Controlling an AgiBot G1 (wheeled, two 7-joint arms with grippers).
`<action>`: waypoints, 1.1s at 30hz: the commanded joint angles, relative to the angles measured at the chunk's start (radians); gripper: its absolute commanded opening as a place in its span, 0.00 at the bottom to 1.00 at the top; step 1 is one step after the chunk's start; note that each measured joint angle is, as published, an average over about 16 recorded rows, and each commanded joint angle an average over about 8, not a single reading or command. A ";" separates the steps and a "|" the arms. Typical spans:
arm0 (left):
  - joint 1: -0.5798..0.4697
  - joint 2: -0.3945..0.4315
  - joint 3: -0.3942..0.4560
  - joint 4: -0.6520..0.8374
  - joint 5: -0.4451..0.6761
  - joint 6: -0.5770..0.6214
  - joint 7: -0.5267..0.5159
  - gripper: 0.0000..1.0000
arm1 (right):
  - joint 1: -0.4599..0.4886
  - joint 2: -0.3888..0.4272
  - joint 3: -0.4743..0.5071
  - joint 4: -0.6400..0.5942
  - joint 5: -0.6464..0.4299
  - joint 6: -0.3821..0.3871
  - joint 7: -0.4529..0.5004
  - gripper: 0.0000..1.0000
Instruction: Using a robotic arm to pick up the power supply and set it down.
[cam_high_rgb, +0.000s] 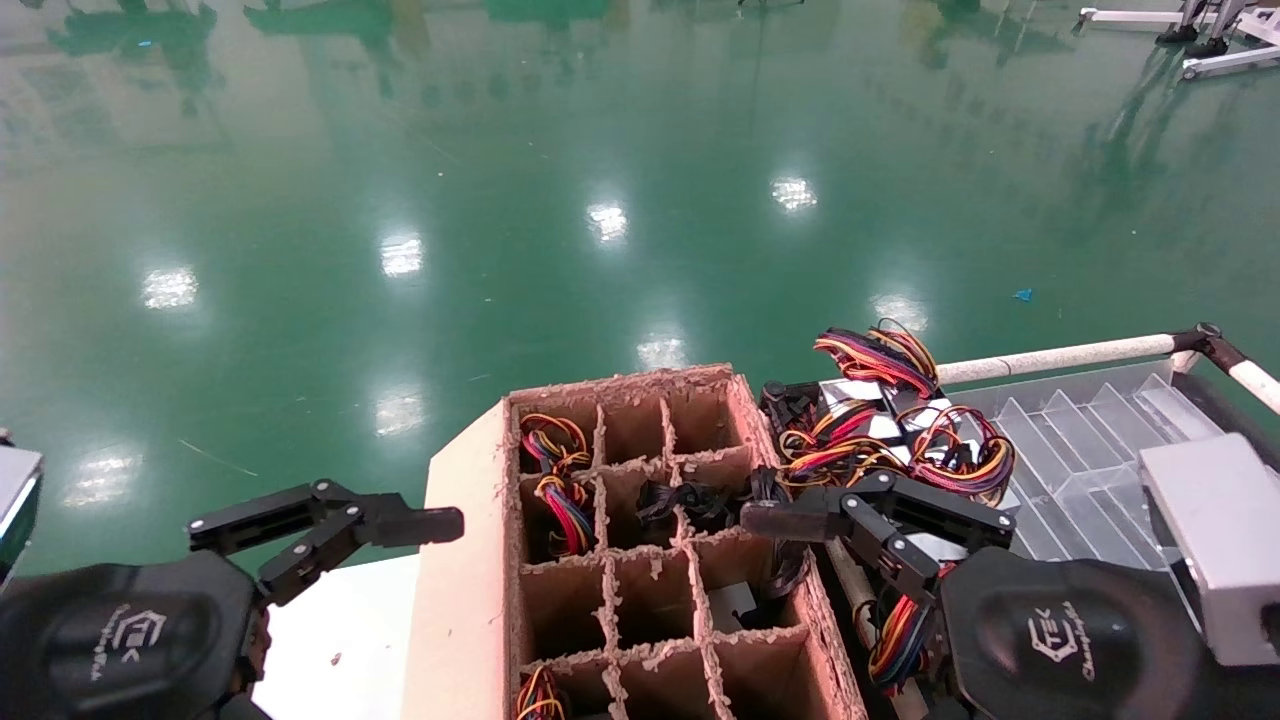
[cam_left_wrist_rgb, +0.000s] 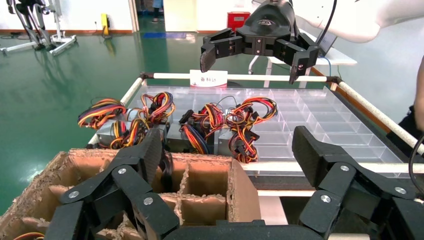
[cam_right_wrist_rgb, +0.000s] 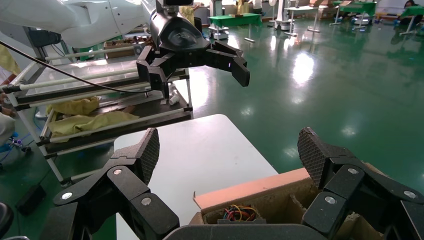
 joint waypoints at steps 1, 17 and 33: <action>0.000 0.000 0.000 0.000 0.000 0.000 0.000 0.00 | 0.000 0.000 0.000 0.000 0.000 0.000 0.000 1.00; 0.000 0.000 0.000 0.000 0.000 0.000 0.000 0.00 | 0.000 0.000 0.000 0.000 0.000 0.000 0.000 1.00; 0.000 0.000 0.000 0.000 0.000 0.000 0.000 0.00 | 0.000 0.000 0.000 0.000 0.000 0.000 0.000 1.00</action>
